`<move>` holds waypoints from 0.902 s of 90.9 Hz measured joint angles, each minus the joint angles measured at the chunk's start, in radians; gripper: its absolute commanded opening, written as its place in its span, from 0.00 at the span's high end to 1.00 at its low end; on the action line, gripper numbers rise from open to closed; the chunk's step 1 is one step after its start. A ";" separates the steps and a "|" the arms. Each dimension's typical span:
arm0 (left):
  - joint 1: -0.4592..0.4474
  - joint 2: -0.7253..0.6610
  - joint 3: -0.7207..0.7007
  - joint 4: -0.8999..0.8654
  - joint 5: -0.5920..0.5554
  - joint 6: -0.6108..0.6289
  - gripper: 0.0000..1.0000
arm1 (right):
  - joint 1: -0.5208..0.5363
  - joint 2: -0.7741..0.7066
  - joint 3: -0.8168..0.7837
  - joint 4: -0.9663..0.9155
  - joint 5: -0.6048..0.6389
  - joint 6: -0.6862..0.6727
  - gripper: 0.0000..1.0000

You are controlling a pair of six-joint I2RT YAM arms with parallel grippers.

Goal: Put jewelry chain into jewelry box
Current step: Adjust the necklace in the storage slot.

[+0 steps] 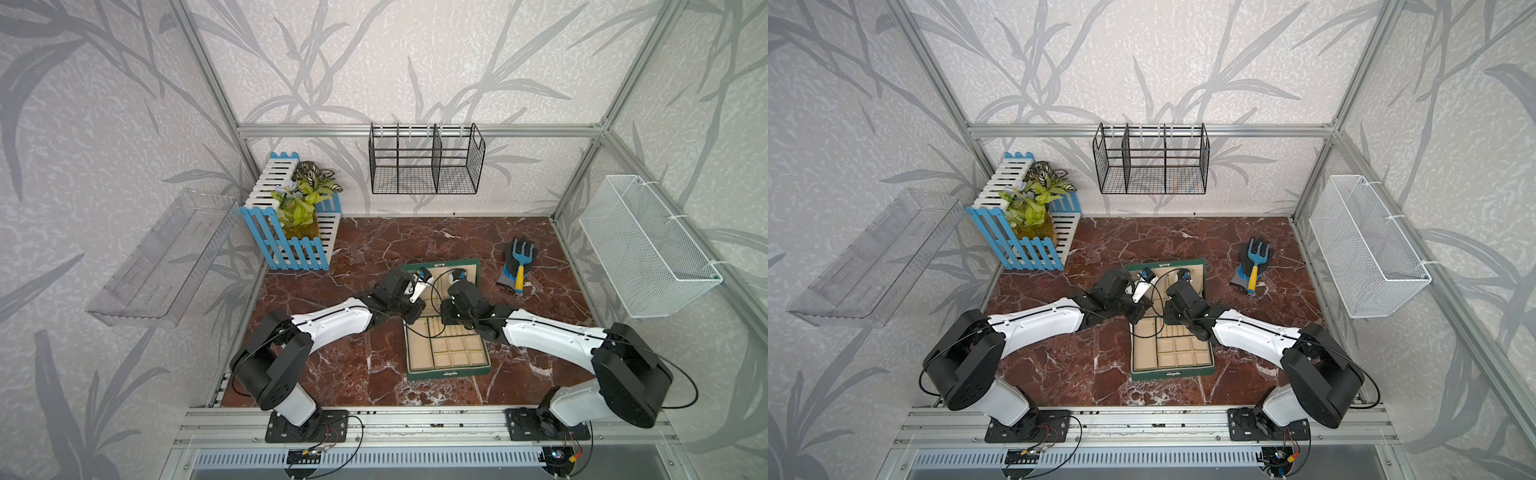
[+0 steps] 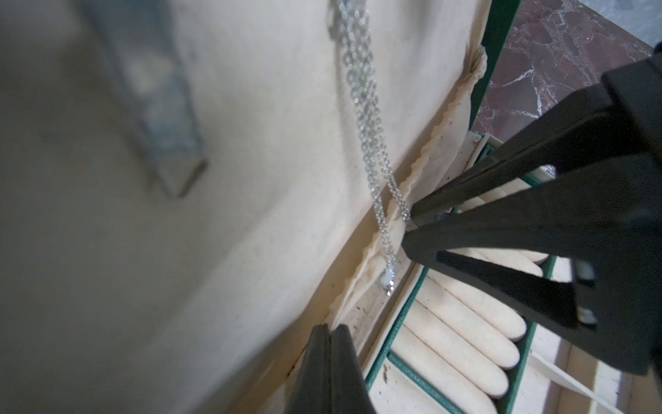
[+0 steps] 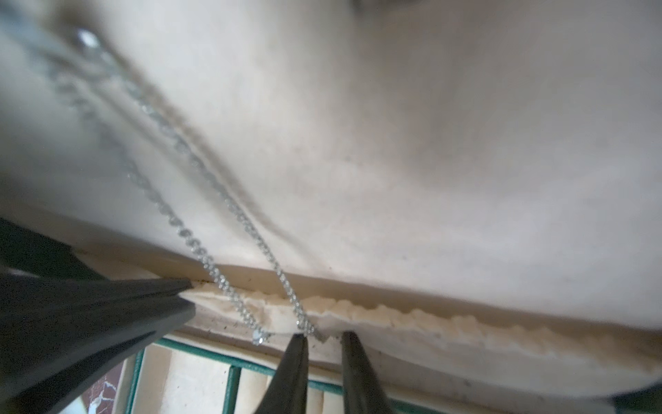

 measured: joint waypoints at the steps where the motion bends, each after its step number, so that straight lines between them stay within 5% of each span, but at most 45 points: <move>1: 0.000 0.000 0.000 0.000 0.000 0.000 0.99 | 0.000 0.002 0.000 0.002 0.001 0.000 0.84; 14: 0.000 0.000 0.000 0.000 0.000 0.000 0.99 | -0.005 0.013 0.002 0.012 0.011 -0.014 1.00; 82: 0.000 0.000 0.000 0.000 0.000 0.000 0.99 | -0.012 -0.171 -0.034 0.035 0.011 -0.052 1.00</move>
